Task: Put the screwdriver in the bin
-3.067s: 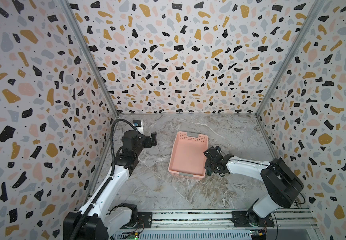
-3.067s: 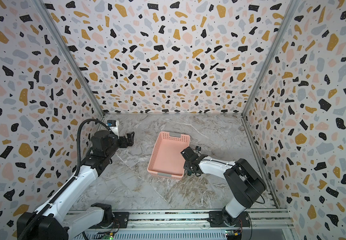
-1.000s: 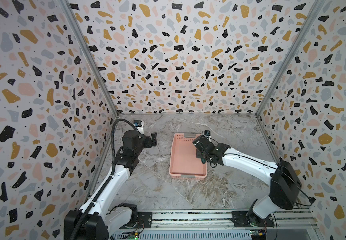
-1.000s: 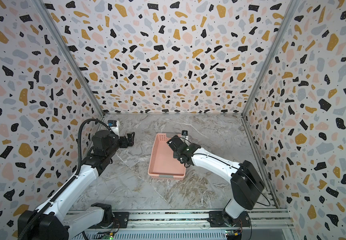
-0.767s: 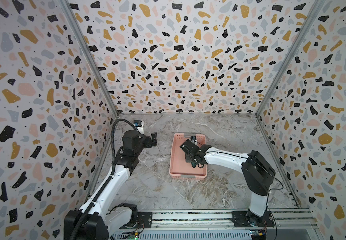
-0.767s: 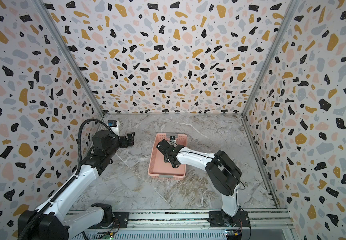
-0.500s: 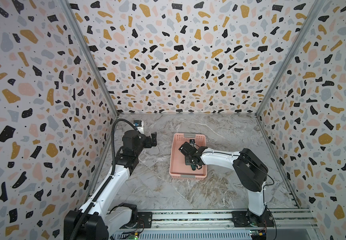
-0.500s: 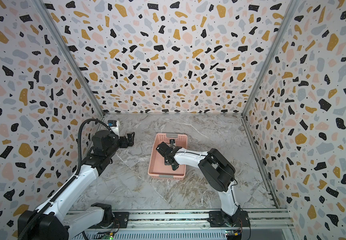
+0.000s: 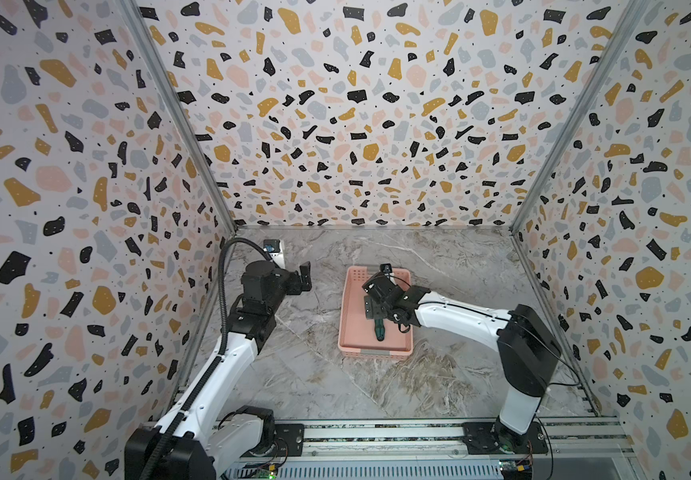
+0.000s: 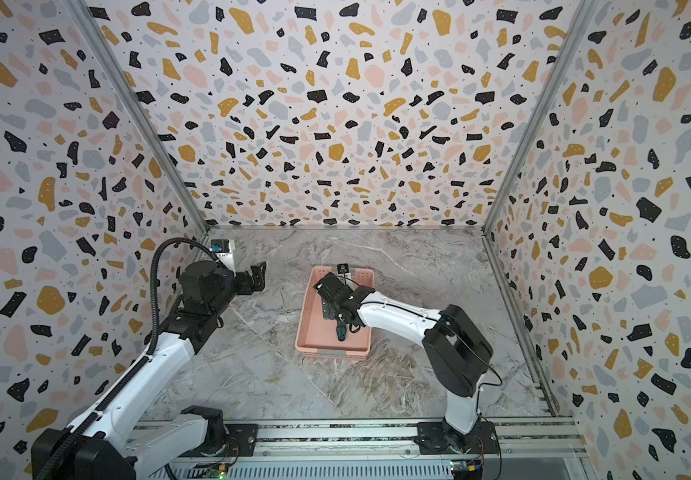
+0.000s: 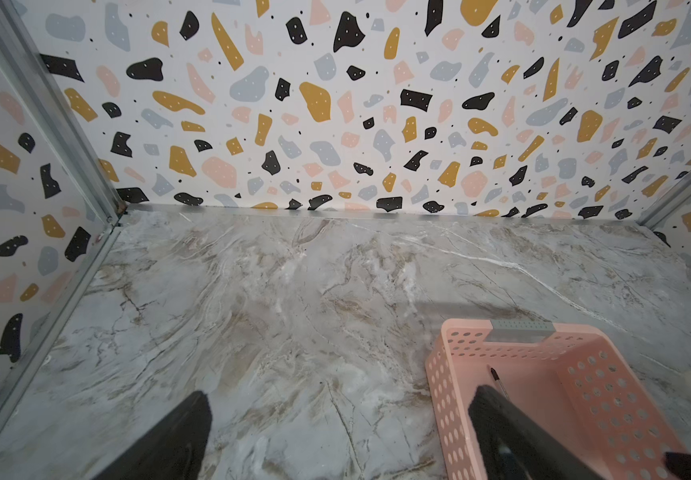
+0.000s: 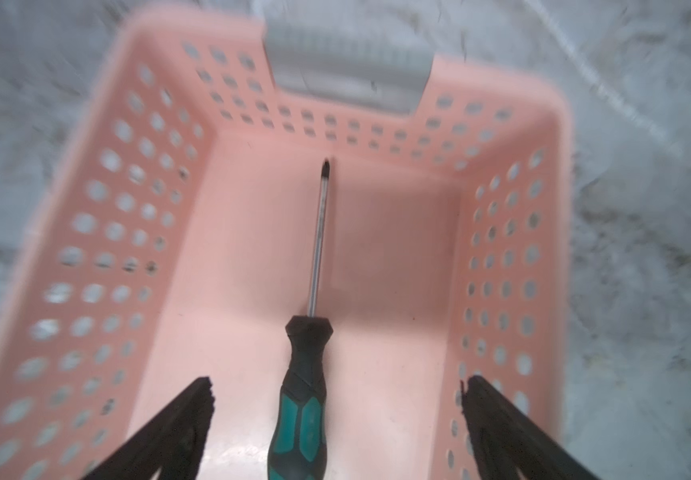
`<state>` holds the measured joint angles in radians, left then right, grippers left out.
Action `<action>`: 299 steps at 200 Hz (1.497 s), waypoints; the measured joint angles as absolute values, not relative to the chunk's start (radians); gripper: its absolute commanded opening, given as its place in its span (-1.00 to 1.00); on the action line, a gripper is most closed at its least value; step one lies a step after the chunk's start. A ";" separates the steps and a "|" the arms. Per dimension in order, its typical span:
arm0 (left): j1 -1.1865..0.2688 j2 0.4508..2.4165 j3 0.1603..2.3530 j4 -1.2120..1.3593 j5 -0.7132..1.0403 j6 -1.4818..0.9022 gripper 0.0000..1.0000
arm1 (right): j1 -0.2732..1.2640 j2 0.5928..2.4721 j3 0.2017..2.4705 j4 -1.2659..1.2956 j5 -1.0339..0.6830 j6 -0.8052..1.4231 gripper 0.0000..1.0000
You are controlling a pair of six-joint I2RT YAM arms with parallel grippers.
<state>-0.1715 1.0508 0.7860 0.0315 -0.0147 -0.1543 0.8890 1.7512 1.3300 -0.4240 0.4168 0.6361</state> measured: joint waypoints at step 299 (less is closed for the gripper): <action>-0.173 1.215 0.099 1.056 -0.458 -0.006 0.99 | 0.249 1.243 0.065 1.175 0.383 -0.017 0.98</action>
<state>-0.1734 1.2148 0.0990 1.0557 -0.4576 -0.0059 0.2489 1.2427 0.0654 1.1751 0.3832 -0.0170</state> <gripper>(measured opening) 0.995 0.989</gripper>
